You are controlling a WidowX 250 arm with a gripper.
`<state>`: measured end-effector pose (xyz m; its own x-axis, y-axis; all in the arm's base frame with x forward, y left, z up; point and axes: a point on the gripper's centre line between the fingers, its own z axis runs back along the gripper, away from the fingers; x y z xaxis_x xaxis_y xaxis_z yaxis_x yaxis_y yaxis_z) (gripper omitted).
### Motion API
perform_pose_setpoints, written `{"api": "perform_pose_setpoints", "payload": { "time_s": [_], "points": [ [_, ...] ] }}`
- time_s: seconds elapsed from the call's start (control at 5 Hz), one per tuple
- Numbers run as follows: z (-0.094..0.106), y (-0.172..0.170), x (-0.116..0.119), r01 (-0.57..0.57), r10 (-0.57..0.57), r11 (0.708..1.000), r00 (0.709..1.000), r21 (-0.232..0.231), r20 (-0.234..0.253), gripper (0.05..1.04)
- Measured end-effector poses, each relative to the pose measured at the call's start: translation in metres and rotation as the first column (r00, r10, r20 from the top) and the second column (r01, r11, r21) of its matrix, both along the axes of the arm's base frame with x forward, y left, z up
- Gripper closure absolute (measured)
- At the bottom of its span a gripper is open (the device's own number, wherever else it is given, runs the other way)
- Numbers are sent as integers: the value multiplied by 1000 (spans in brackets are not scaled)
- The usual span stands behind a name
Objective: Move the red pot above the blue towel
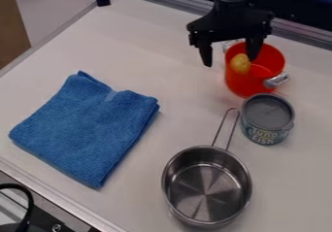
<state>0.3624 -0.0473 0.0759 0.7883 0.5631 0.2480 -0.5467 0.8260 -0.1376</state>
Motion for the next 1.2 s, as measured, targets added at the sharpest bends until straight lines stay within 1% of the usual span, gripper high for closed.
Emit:
{"api": "perform_pose_setpoints", "payload": {
  "time_s": [0.2, 0.4, 0.6, 0.8, 1.0, 1.2],
  "points": [
    [-13, -9, 7, -86, 86, 996, 996, 0, -18, 83],
    [-26, -13, 10, -141, 142, 990, 989, 18, -46, 83],
    [-34, -14, 9, -161, 163, 987, 982, 24, -94, 83],
    [-39, -10, 12, -196, 197, 980, 972, 19, -132, 83],
    [-44, -7, 18, -211, 211, 977, 966, 19, -153, 134],
    [-45, -2, 23, -252, 249, 968, 956, 2, -154, 408]
  ]
}}
